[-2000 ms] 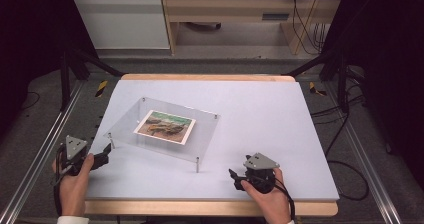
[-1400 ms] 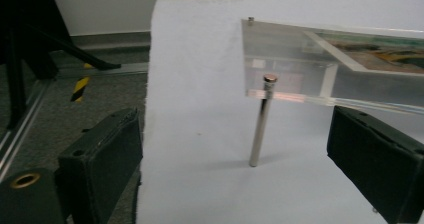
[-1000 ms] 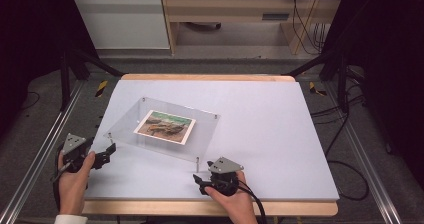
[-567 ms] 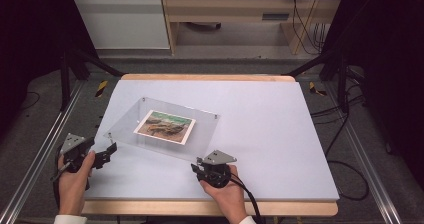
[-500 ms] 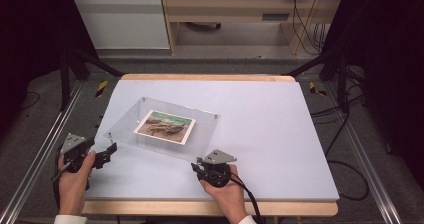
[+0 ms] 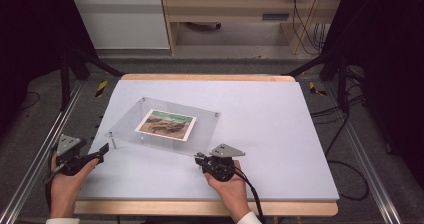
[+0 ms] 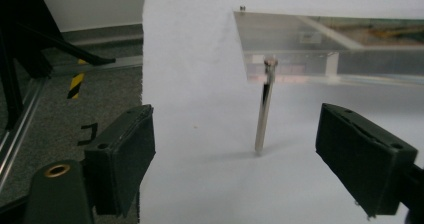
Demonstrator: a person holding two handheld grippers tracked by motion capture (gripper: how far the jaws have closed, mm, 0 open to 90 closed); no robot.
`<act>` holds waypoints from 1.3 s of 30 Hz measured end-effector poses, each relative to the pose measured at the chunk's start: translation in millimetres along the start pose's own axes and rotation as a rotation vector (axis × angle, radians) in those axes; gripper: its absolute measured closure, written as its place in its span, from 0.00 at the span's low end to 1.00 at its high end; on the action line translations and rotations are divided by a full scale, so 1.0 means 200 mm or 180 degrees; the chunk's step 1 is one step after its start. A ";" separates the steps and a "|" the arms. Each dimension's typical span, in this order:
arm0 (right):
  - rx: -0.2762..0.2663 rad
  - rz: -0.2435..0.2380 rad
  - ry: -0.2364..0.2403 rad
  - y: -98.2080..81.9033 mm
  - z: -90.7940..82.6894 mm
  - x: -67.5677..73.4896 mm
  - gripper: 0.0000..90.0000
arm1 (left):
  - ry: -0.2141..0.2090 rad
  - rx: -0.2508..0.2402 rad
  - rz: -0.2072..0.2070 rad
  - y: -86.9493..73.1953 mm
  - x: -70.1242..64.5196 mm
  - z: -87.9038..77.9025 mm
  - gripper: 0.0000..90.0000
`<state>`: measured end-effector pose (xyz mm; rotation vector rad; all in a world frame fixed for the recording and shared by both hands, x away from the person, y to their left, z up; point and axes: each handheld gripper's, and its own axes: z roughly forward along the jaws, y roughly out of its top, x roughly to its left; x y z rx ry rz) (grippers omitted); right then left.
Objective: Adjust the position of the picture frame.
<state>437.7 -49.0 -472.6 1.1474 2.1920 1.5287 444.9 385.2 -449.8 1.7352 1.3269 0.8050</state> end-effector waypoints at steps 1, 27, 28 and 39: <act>0.0000 0.0000 0.0000 0.00 0.00 0.00 0.92 | 0.0000 0.0000 0.0000 0.00 0.00 0.00 0.18; 0.0007 0.0066 0.0027 0.06 -0.03 -0.05 0.94 | -0.0532 -0.0356 -0.0275 0.06 -0.03 0.24 0.92; -0.0019 0.0031 -0.0006 0.06 -0.03 -0.04 0.93 | -0.0526 -0.0359 -0.0282 0.06 -0.03 0.23 0.92; -0.0222 -0.0013 -0.0188 0.05 0.00 -0.03 0.89 | -0.0549 -0.0324 -0.0369 0.08 -0.04 0.21 0.92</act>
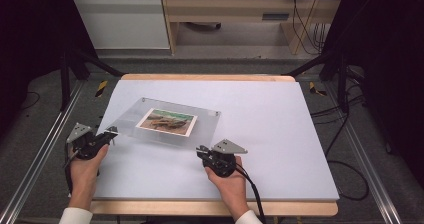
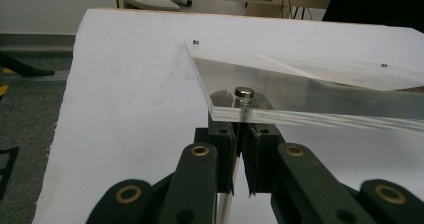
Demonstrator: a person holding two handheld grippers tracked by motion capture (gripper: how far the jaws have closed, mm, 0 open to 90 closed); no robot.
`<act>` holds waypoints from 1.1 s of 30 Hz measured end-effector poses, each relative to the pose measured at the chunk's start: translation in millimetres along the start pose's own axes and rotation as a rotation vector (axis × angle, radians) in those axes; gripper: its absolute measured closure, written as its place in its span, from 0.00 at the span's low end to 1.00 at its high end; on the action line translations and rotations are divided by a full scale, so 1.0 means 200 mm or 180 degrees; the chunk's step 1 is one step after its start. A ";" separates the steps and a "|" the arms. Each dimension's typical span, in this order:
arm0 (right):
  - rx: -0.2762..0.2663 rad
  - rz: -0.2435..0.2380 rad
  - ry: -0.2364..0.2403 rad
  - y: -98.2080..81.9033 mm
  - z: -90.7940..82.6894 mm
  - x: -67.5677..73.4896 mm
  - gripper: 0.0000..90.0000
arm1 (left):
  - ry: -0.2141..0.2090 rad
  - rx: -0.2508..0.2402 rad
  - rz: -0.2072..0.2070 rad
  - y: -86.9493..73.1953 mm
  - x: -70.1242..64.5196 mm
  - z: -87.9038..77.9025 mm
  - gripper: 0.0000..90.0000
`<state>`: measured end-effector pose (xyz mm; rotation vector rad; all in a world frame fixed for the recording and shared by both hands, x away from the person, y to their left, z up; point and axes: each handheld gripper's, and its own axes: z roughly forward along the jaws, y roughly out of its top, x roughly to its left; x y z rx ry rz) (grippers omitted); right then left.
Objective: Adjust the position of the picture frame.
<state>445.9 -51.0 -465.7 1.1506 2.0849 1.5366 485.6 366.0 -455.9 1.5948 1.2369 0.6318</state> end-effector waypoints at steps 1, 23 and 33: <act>-0.0024 0.0033 -0.0005 0.00 0.00 -0.01 0.89 | 0.0008 0.0010 0.0006 0.00 0.00 0.00 0.92; -0.0050 0.0172 0.0008 0.01 0.01 -0.02 0.94 | -0.0035 0.0006 0.0001 0.00 0.00 0.01 0.86; -0.0053 0.0153 -0.0054 0.02 -0.01 -0.02 0.94 | -0.0086 0.0067 0.0132 0.03 -0.03 -0.01 0.93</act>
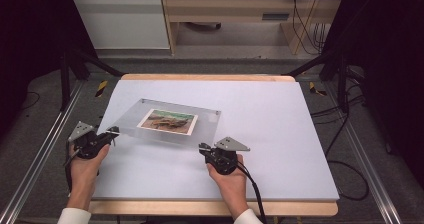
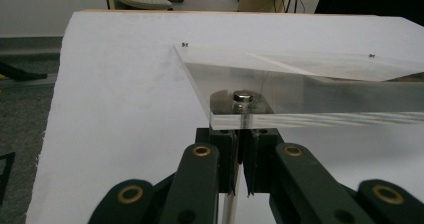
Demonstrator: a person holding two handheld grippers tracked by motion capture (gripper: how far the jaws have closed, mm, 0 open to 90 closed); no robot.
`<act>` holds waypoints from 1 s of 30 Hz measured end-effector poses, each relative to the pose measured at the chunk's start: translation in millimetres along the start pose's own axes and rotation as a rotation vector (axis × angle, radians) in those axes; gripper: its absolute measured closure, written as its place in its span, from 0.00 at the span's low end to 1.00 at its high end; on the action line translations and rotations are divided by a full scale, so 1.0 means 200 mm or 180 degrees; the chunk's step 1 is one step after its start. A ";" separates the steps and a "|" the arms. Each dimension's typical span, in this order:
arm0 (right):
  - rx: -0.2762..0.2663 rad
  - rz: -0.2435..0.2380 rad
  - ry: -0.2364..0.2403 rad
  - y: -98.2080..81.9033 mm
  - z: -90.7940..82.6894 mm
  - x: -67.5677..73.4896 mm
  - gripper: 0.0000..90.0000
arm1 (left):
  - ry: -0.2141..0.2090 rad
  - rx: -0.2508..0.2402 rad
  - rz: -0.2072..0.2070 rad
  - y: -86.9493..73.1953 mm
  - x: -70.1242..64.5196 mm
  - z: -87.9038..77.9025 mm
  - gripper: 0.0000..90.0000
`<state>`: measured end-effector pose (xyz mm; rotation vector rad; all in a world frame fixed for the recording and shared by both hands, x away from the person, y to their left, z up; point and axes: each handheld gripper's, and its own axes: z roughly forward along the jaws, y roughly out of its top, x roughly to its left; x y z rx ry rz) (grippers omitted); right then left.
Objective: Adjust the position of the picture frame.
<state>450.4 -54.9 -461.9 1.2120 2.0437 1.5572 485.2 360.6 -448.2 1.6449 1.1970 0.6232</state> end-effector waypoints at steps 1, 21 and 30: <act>-0.0009 0.0005 -0.0009 0.01 -0.01 0.00 0.94 | -0.0012 -0.0001 0.0009 0.01 -0.01 -0.01 0.93; -0.0046 -0.0042 -0.0319 0.12 -0.16 -0.08 0.93 | -0.0070 -0.0038 0.0058 0.07 -0.23 -0.13 0.94; -0.0153 -0.0048 -0.0378 0.17 -0.29 -0.16 0.93 | -0.0086 -0.0193 0.0085 0.13 -0.39 -0.12 0.94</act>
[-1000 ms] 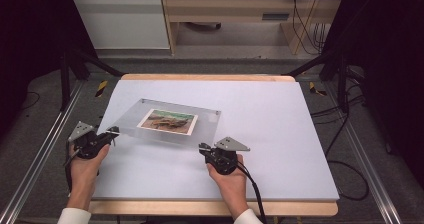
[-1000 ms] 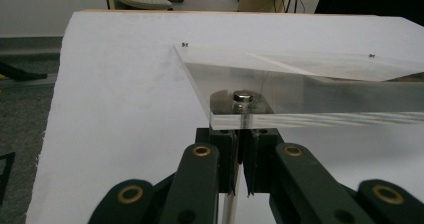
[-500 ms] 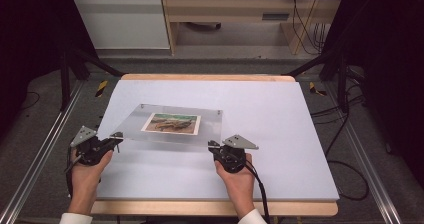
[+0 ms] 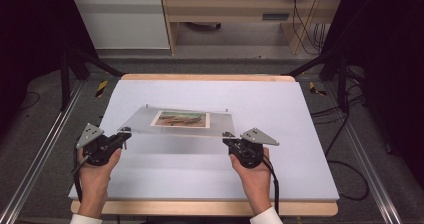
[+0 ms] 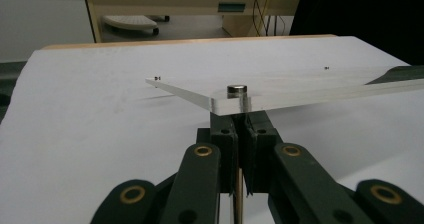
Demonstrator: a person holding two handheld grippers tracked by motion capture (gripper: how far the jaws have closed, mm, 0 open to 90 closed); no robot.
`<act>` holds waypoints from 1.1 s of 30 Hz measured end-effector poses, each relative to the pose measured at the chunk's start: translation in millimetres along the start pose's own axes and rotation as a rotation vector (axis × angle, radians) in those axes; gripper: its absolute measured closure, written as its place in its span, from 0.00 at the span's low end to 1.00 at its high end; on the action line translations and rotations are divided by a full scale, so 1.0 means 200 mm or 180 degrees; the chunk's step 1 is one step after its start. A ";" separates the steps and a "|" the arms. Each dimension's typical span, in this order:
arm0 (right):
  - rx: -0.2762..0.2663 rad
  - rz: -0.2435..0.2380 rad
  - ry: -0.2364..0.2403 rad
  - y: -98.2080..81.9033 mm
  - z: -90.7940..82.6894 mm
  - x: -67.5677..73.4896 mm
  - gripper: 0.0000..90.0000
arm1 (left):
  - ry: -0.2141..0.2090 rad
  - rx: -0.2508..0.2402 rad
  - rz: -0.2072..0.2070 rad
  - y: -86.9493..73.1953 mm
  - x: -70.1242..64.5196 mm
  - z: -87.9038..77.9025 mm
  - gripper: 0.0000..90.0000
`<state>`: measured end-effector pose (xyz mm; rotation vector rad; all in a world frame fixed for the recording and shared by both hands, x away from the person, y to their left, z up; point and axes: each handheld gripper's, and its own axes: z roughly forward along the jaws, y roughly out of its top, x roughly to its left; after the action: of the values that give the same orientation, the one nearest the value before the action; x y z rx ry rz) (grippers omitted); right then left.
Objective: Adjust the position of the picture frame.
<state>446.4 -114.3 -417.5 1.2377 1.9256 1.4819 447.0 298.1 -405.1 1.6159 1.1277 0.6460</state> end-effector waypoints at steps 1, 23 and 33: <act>0.0000 0.0000 0.0000 0.00 0.00 0.00 0.93 | 0.0000 0.0000 0.0000 0.00 0.00 0.00 0.94; 0.0018 0.0135 -0.0293 -0.02 -0.21 -0.41 0.93 | -0.0194 -0.0072 0.0074 -0.01 -0.35 0.32 0.93; 0.0064 0.0059 -0.0316 -0.05 -0.21 -0.40 0.93 | -0.0186 0.0010 0.0056 -0.06 -0.35 0.31 0.93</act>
<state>452.4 -204.1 -426.2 1.3158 1.8734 1.3862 465.0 208.0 -428.8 1.6387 1.0735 0.6049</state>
